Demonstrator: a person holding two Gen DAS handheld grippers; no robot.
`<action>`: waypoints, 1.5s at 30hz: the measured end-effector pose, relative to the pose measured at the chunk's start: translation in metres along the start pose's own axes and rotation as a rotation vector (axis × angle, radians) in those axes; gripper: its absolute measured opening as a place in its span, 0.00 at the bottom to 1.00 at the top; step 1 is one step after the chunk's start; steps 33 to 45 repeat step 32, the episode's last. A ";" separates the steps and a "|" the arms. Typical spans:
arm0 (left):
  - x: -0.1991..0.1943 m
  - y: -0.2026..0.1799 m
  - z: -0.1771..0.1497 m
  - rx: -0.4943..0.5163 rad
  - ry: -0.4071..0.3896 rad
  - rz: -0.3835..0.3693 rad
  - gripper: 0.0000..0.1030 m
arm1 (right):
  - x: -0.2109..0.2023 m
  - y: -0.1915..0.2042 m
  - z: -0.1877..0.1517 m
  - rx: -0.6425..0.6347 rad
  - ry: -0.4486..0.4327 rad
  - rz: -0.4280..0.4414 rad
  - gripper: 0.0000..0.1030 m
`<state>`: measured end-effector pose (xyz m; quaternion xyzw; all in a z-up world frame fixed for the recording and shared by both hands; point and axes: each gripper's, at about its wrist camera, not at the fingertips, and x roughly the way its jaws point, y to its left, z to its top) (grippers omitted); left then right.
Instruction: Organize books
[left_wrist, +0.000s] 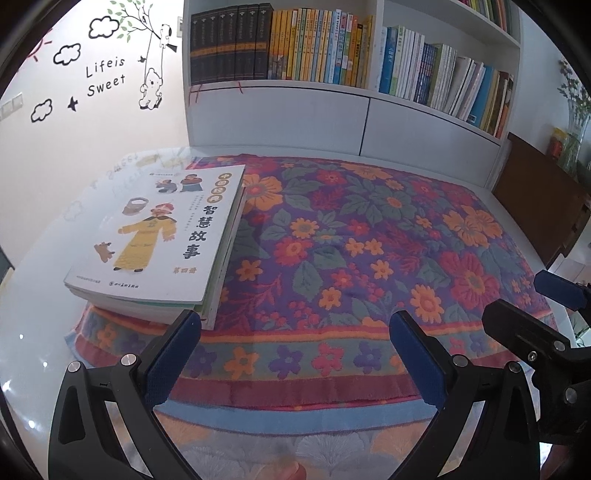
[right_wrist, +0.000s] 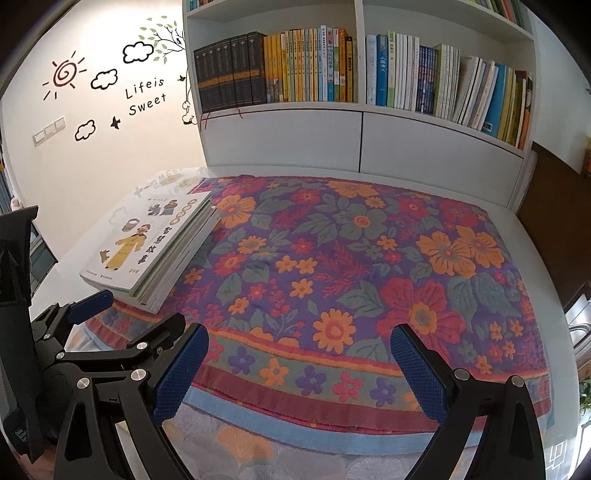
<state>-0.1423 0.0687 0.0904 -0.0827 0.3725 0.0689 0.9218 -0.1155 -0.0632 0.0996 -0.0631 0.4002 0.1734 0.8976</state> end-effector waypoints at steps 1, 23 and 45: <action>0.001 0.001 0.001 0.001 -0.003 0.005 0.99 | 0.001 0.001 0.000 0.002 -0.001 0.001 0.96; 0.032 0.020 -0.003 -0.019 0.078 0.059 0.99 | 0.036 0.016 0.000 0.021 0.049 0.021 0.96; 0.032 0.020 -0.003 -0.009 0.071 0.079 0.99 | 0.041 0.016 -0.002 0.026 0.059 0.030 0.96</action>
